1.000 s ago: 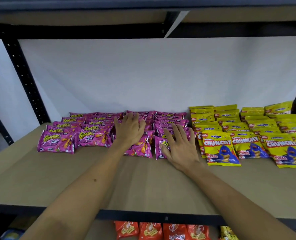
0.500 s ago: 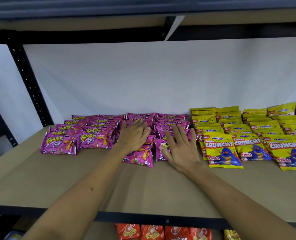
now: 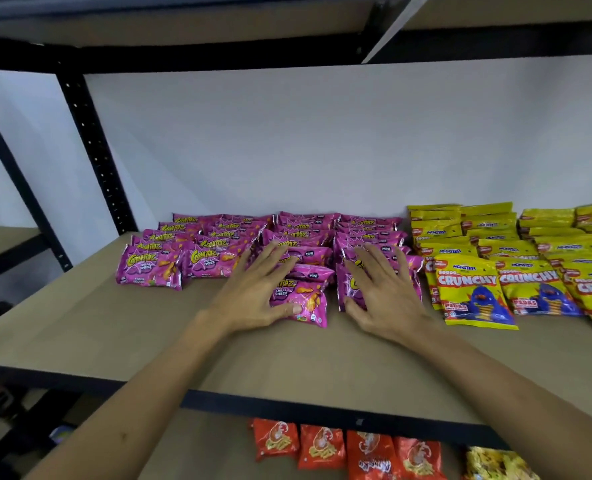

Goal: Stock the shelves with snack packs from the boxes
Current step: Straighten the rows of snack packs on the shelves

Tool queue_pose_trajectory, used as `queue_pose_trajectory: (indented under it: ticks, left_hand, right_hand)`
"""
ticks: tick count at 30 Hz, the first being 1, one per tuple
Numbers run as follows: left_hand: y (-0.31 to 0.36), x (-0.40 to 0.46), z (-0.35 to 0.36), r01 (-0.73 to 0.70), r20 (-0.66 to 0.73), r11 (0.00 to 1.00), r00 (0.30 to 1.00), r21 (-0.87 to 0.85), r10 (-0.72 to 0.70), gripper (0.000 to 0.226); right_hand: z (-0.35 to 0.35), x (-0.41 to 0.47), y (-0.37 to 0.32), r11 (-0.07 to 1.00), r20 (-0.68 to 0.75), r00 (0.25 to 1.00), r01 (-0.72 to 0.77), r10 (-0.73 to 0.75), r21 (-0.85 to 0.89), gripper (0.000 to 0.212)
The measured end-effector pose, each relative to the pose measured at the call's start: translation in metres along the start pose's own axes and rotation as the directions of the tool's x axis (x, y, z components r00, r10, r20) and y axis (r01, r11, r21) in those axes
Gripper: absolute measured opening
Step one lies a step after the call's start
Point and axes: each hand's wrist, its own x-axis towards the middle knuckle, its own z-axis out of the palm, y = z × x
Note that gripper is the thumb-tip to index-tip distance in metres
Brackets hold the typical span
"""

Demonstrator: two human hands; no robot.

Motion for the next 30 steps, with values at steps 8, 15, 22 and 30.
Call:
queue_pose_trajectory:
  ticks: [8,15,22,30]
  left_hand:
    - [-0.002,0.008,-0.009,0.040,-0.141,0.993,0.989,-0.114,-0.056,0.033]
    - [-0.005,0.035,-0.023,0.241,-0.080,0.969,0.966,-0.062,-0.245,0.027]
    - [0.004,0.020,-0.010,0.000,-0.326,0.987,0.944,-0.159,-0.053,0.018]
    - [0.018,-0.002,-0.004,0.015,0.068,0.998,0.998,-0.069,-0.010,0.057]
  right_hand:
    - [0.003,-0.007,-0.002,0.995,-0.002,0.997,-0.074,0.074,0.061,0.062]
    - [0.005,-0.011,0.002,0.997,-0.075,0.996,-0.031,0.037,0.076,0.046]
    - [0.009,-0.004,0.005,0.999,-0.169,0.985,-0.046,0.045,-0.003,0.041]
    - [0.011,-0.012,0.007,0.992,-0.144,0.984,-0.114,0.106,-0.046,0.047]
